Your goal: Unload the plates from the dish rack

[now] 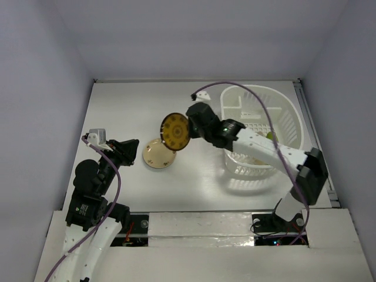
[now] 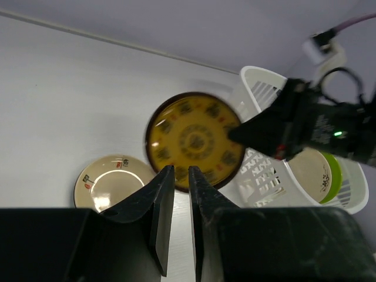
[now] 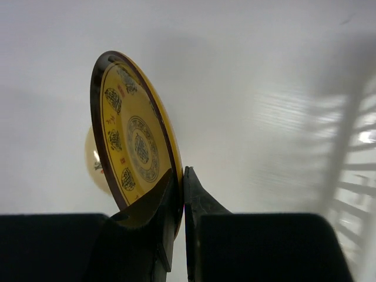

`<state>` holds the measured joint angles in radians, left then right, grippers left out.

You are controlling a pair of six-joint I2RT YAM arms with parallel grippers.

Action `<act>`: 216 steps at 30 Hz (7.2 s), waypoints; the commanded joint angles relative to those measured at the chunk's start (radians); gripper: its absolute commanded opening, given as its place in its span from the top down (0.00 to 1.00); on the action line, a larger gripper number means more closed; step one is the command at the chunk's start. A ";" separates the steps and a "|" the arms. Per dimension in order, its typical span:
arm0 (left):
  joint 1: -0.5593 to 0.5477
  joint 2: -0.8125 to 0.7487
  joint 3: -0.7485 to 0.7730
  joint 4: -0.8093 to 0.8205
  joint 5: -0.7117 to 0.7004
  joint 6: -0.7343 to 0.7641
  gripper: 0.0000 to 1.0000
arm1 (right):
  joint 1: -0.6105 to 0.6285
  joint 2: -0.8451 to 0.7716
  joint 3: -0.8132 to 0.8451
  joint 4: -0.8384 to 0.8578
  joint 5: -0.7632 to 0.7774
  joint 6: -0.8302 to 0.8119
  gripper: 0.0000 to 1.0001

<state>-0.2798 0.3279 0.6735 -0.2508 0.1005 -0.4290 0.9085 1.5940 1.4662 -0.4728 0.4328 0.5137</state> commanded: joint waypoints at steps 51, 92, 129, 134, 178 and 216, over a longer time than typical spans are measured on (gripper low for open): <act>-0.004 -0.024 0.003 0.045 0.002 -0.007 0.84 | 0.024 -0.026 -0.156 0.108 0.072 0.190 0.64; -0.082 -0.115 0.003 0.042 -0.013 -0.007 0.82 | -0.680 -0.152 -0.130 -0.557 0.113 -0.158 0.66; -0.082 -0.101 0.003 0.041 -0.024 -0.011 0.82 | -0.579 -0.229 -0.118 -0.446 0.475 -0.296 1.00; -0.082 -0.096 0.001 0.041 -0.022 -0.014 0.82 | -0.559 -0.279 -0.014 -0.492 0.491 -0.213 1.00; -0.073 -0.052 0.000 0.035 -0.061 -0.022 0.82 | 0.043 0.339 -0.064 0.323 -0.192 0.301 0.56; -0.073 -0.053 -0.006 0.045 -0.030 -0.020 0.81 | -0.945 0.098 -0.215 0.086 -0.497 0.111 0.06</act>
<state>-0.3531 0.2600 0.6735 -0.2512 0.0525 -0.4473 -0.0319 1.6768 1.1831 -0.3737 0.0139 0.5957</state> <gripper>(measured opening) 0.185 0.939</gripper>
